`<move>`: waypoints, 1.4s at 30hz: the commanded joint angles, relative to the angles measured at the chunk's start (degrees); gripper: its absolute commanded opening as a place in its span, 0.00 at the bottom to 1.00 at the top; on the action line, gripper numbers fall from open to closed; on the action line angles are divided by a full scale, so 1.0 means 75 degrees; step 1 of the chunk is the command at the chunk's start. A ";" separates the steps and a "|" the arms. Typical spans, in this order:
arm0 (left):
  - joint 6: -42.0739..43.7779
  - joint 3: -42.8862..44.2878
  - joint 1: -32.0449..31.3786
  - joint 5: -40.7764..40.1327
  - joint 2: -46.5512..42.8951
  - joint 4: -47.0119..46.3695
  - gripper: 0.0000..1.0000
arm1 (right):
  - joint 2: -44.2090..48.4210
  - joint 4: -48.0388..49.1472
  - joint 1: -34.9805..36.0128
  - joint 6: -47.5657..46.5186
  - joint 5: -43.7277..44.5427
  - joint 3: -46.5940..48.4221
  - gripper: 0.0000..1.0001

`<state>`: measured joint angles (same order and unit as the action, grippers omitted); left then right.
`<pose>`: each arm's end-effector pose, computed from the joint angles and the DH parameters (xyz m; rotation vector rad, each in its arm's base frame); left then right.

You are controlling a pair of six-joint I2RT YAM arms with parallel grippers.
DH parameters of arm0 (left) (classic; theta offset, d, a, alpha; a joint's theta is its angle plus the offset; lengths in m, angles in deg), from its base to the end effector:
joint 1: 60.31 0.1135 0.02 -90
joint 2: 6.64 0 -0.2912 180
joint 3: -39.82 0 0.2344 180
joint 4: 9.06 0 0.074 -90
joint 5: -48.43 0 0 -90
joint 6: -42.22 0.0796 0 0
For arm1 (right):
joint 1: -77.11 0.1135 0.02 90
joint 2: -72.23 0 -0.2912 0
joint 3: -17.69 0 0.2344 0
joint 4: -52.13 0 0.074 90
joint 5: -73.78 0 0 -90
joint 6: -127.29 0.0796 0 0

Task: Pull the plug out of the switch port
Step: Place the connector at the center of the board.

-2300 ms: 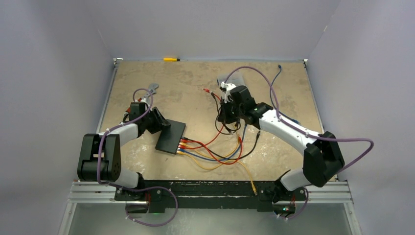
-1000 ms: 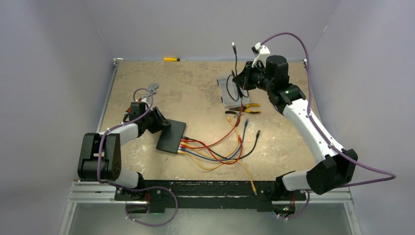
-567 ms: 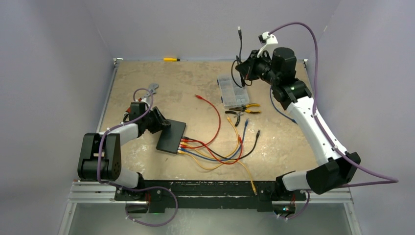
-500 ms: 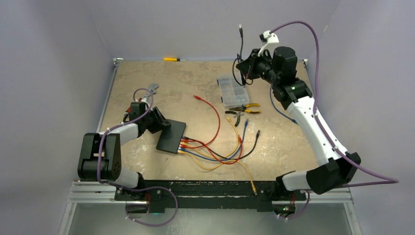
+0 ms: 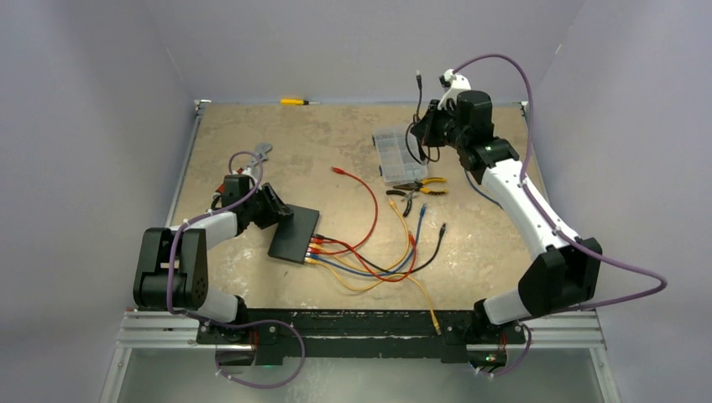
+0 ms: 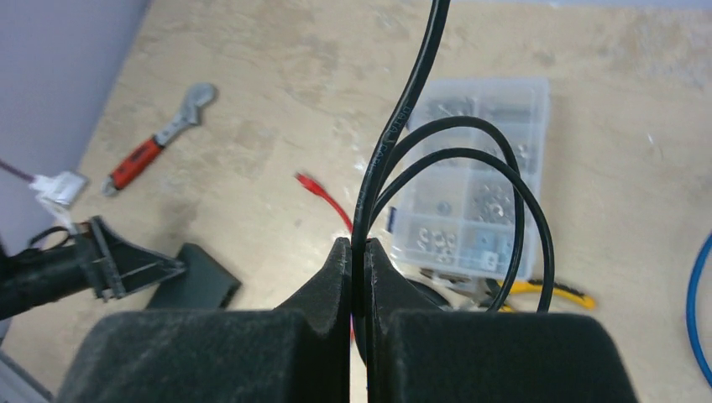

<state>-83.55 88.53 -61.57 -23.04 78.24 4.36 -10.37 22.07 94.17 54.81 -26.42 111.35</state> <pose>0.2795 -0.0315 0.1514 -0.5957 2.4217 -0.6760 0.3368 0.1181 0.3976 -0.1154 1.9357 0.5752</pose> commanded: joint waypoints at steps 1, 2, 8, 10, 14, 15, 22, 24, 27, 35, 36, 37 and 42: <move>0.0301 -0.0429 -0.0071 -0.0283 0.0504 0.0985 0.44 | -0.0171 0.0206 -0.0390 0.0032 0.0340 -0.0218 0.00; 0.0308 -0.0423 -0.0067 -0.0279 0.0512 0.0983 0.44 | -0.0195 0.0191 -0.0483 0.0051 0.0431 -0.0314 0.00; 0.0317 -0.0415 -0.0074 -0.0267 0.0576 0.0976 0.44 | -0.0250 0.0194 -0.1217 0.0319 0.0742 -0.0826 0.00; 0.0321 -0.0402 -0.0070 -0.0267 0.0583 0.0973 0.44 | -0.0219 0.0194 -0.1507 0.0415 0.0877 -0.0997 0.00; 0.0320 -0.0382 -0.0072 -0.0267 0.0594 0.0986 0.44 | -0.0106 0.0312 -0.2218 0.0660 0.1121 -0.1451 0.00; 0.0320 -0.0382 -0.0078 -0.0267 0.0594 0.0985 0.44 | -0.0088 0.0350 -0.2430 0.0718 0.1163 -0.1569 0.00; 0.0327 -0.0393 -0.0070 -0.0244 0.0601 0.0974 0.44 | -0.0230 0.0467 -0.2837 0.0911 0.1680 -0.1936 0.00; 0.0326 -0.0389 -0.0069 -0.0232 0.0600 0.0975 0.44 | -0.0292 0.0500 -0.2837 0.0984 0.1959 -0.2005 0.00; 0.0323 -0.0398 -0.0077 -0.0220 0.0601 0.0969 0.44 | -0.0377 0.0602 -0.2847 0.1063 0.2326 -0.2139 0.00; 0.0299 -0.0429 -0.0068 -0.0148 0.0551 0.0917 0.44 | -0.0636 0.0765 -0.2913 0.1293 0.2833 -0.2180 0.00; 0.0296 -0.0429 -0.0083 -0.0145 0.0545 0.0915 0.44 | -0.0708 0.0807 -0.2917 0.1297 0.2852 -0.2177 0.00; 0.0284 -0.0418 -0.0073 -0.0131 0.0548 0.0898 0.44 | -0.0762 0.0837 -0.2928 0.1304 0.2859 -0.2169 0.00; 0.0289 -0.0427 -0.0076 -0.0109 0.0542 0.0893 0.44 | -0.1085 0.0842 -0.3032 0.1366 0.2920 -0.1970 0.00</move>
<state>-83.53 88.53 -61.57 -21.99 78.90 3.22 -17.78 25.94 72.27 63.90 -6.70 94.89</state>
